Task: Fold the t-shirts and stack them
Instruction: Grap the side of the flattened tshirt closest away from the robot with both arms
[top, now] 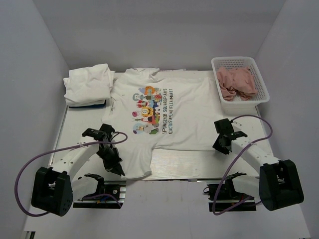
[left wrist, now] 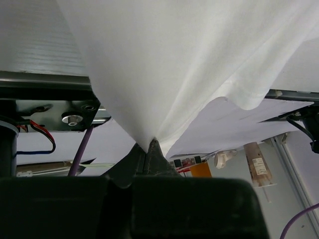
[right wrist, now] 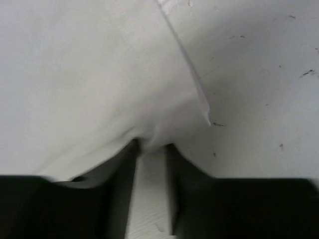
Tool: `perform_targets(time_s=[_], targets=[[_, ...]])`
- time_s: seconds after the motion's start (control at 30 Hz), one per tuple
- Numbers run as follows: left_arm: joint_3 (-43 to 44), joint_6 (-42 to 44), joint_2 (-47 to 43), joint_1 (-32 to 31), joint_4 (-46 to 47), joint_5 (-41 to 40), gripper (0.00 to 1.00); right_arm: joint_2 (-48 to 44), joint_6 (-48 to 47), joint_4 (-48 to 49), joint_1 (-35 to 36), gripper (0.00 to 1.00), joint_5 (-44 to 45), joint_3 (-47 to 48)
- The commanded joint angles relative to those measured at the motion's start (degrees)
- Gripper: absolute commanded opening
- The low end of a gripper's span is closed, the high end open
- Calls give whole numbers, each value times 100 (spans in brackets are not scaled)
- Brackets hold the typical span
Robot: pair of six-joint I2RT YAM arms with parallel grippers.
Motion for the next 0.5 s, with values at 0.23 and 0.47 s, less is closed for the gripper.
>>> perform_targets(time_s=[0.23, 0.47], targets=[[447, -8, -347, -23, -611, 386, 0, -645, -106, -796, -94, 0, -580, -203], [999, -139, -866, -23, -611, 609, 0, -842, -255, -975, -85, 0, -1370, 86]])
